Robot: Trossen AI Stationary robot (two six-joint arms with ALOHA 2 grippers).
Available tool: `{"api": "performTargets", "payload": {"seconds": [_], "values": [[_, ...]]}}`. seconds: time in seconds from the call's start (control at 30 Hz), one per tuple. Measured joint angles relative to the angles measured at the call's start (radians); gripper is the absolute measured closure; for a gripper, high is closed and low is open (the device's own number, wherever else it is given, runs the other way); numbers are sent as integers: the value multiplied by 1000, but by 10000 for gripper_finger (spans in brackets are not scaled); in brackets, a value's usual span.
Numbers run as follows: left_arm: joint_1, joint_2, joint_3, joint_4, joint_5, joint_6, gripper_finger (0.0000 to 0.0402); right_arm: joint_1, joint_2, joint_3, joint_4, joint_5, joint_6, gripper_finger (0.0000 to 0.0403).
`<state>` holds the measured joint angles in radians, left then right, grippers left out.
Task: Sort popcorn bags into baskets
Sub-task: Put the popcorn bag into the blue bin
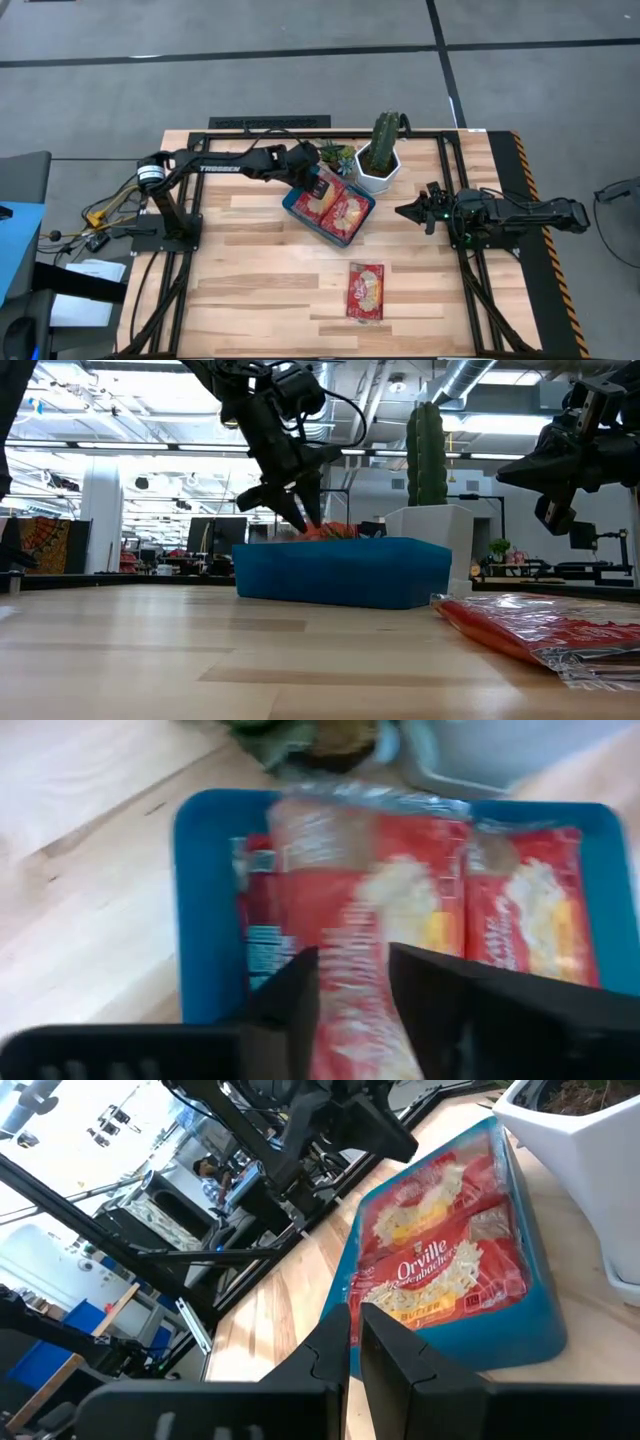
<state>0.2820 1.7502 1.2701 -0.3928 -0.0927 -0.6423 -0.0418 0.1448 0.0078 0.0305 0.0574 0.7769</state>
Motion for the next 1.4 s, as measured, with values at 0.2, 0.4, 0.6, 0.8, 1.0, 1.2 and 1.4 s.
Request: {"api": "performTargets", "payload": {"seconds": [0.2,0.4,0.6,0.8,1.0,1.2,1.4], "values": [[16,-4,57,-49,209,30,197,0,0,0,0,0,0,351],[-8,-3,258,-311,380,93,158,4,0,0,1,-8,0,351],[-146,-13,538,-515,358,151,157,23,54,103,-10,-28,-66,351],[-312,-29,721,-558,147,103,156,17,196,358,-136,-56,-199,351],[-567,-49,719,-696,-118,-41,156,136,417,581,-558,-81,-127,351],[-783,-50,537,-678,-408,-373,156,408,695,555,-617,6,134,351],[-853,-49,200,-303,-451,-610,156,636,972,543,-511,149,366,351]]}}
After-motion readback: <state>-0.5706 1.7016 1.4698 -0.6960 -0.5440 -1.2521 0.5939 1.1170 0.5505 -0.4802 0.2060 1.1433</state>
